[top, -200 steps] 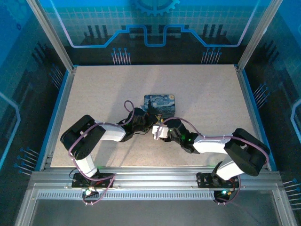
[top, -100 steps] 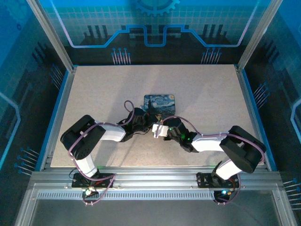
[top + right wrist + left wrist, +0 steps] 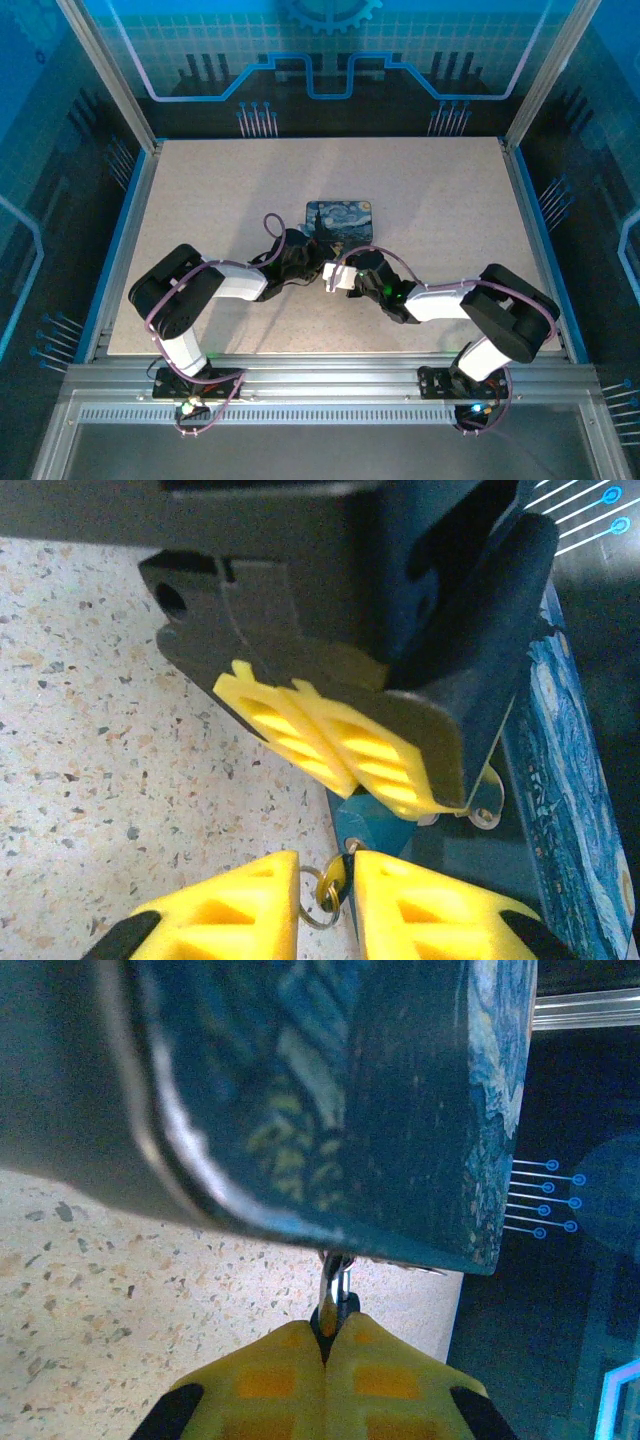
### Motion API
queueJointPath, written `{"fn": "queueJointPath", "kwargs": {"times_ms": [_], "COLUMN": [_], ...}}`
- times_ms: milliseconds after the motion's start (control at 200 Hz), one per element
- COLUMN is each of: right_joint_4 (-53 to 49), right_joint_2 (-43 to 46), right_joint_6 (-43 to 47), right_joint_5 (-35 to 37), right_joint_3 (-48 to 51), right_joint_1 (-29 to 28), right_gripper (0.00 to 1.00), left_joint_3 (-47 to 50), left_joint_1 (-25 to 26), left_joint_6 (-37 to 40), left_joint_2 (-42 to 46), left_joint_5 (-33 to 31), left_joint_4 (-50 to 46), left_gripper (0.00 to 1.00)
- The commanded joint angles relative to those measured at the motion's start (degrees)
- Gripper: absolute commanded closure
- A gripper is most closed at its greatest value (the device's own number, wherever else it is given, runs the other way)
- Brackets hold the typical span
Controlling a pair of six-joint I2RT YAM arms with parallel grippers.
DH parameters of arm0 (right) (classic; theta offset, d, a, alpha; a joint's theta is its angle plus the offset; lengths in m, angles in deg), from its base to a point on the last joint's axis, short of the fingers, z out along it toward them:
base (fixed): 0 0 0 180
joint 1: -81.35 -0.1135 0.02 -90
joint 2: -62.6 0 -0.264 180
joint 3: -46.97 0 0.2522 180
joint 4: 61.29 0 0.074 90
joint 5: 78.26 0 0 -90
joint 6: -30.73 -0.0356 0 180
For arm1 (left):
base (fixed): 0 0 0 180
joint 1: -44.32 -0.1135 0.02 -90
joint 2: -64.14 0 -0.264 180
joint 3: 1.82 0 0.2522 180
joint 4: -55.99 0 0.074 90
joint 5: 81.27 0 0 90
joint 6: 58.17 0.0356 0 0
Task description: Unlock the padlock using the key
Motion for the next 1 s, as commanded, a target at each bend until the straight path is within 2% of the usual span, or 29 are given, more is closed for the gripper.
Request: {"fn": "queueJointPath", "kwargs": {"times_ms": [0, 435, 710, 995], "right_joint_4": [3.0, 7.1, 6.1, 1.5], "right_joint_2": [-1.2, -3.0, -1.0, 1.5], "right_joint_6": [-0.1, -1.4, -3.4, -10.2], "right_joint_5": [1.8, 5.1, 5.1, 3.6], "right_joint_3": [-1.2, -1.1, -1.6, -4.5], "right_joint_1": [0.5, 0.8, 0.8, 1.3], "right_gripper": [0.81, 1.0, 1.0, 1.0], "left_joint_3": [-1.4, -1.7, -1.8, -1.3], "left_joint_1": [0.3, 0.3, 0.3, 0.3], "left_joint_6": [0.2, 0.0, -0.2, -0.9], "left_joint_2": [1.5, 1.2, 1.1, 0.6], "left_joint_5": [-0.8, -0.8, -0.6, -0.6], "left_joint_4": [1.6, 1.6, 1.7, 2.7], "left_gripper": [1.0, 1.0, 1.0, 1.0]}}
